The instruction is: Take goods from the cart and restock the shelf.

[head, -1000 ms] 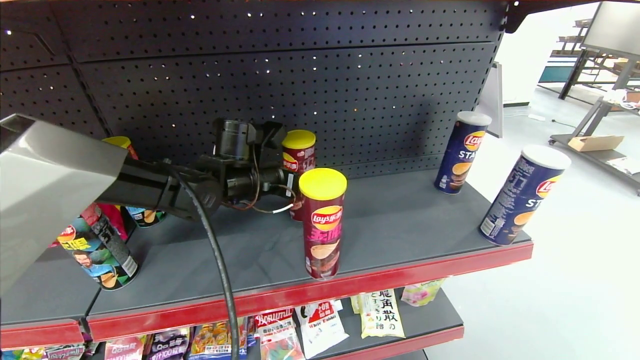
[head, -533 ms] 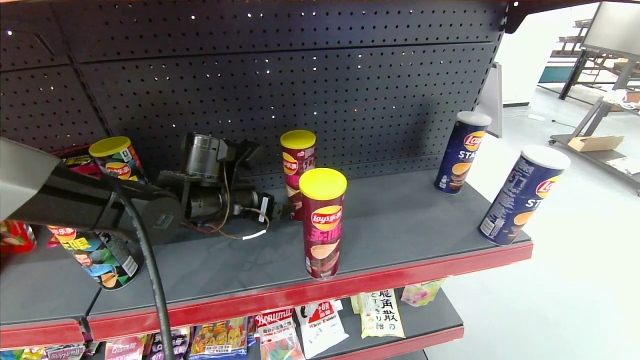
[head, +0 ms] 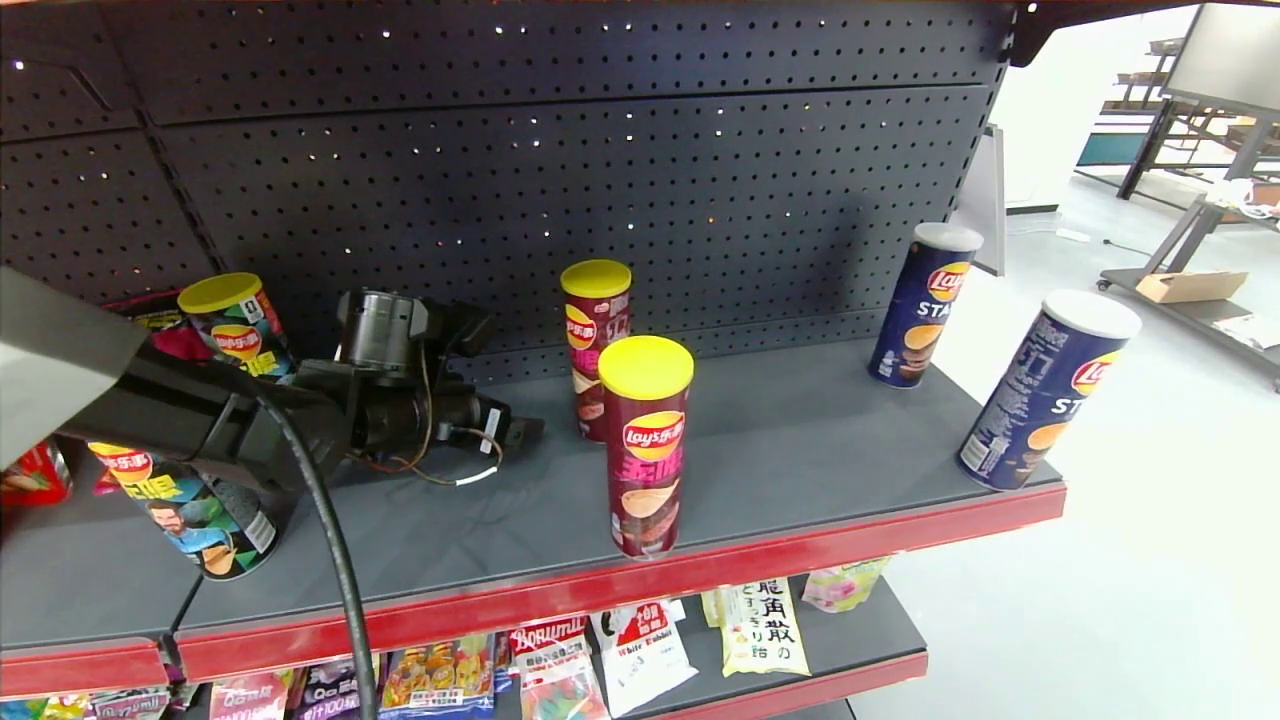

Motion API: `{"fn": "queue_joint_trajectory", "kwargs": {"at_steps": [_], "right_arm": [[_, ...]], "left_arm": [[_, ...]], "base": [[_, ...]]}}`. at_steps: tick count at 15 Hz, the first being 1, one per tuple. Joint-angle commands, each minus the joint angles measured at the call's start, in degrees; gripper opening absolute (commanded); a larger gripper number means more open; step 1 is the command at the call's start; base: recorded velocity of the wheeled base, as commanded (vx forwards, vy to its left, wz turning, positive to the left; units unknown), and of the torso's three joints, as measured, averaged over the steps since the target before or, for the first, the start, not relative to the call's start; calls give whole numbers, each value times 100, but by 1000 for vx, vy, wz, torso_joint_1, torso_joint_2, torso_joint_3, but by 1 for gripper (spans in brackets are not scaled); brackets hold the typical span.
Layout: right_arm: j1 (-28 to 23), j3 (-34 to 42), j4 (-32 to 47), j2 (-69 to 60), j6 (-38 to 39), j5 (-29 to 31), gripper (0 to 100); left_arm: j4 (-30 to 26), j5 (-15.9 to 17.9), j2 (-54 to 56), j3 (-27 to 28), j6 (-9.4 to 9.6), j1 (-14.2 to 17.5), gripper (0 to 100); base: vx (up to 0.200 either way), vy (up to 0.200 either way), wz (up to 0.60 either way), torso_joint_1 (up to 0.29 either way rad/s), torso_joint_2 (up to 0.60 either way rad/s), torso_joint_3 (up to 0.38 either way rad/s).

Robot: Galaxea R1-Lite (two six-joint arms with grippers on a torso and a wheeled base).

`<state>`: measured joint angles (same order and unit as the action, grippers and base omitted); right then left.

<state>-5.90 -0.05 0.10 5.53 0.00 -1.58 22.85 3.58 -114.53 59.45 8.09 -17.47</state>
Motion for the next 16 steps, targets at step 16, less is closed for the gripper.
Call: {"fn": "queue_joint_trajectory", "kwargs": {"at_steps": [16], "right_arm": [[1,5,-1,9,0,-9,100]], "left_arm": [[862,55,-1115,787,-36,-2,100]], "base": [[0,0,0,0,0,0]]}}
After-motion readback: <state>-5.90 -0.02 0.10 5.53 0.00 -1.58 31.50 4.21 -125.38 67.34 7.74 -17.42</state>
